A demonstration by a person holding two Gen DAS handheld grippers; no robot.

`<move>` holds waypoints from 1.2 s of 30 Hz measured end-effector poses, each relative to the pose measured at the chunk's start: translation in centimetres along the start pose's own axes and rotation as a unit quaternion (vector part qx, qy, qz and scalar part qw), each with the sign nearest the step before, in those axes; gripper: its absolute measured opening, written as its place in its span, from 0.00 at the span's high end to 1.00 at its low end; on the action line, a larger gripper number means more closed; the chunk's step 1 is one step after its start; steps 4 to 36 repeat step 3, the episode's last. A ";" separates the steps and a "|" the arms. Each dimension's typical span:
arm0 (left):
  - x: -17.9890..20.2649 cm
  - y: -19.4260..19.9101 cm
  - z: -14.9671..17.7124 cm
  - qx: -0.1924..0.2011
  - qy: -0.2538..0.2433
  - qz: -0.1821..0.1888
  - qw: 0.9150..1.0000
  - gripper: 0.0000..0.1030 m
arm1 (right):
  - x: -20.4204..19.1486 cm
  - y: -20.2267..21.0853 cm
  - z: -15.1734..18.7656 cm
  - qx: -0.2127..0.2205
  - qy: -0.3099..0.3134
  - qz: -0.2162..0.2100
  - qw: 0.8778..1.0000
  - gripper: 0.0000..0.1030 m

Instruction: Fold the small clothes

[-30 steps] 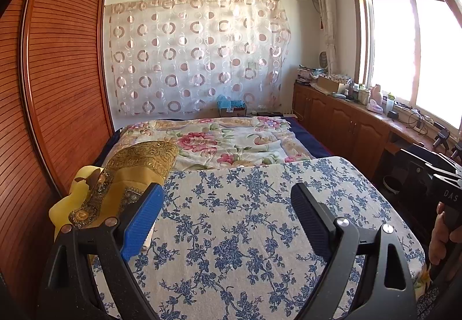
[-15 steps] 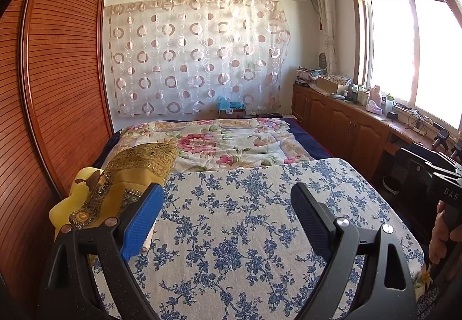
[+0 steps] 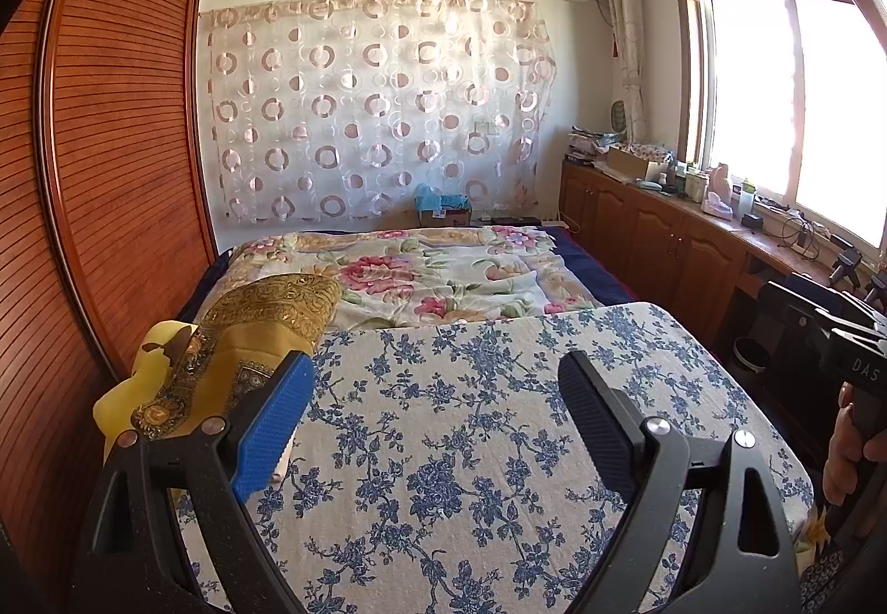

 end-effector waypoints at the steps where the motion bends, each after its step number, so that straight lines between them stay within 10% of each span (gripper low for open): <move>1: 0.0 0.0 0.0 0.000 0.000 0.000 1.000 0.12 | 0.0 0.0 0.0 0.000 0.000 0.000 1.000 0.20; 36: 0.0 0.0 0.0 0.000 0.000 0.000 1.000 0.12 | 0.0 0.0 0.0 0.000 0.000 0.000 1.000 0.20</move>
Point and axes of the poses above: each gripper's, at about its wrist camera, not at the fingertips, and y roughly against the way its jaws point, x to its right, z to its underside, the point moved 9 cm from there along -y, roughly the way its jaws point, and after that the axes turned 15 degrees about y, right-handed, at the moved point
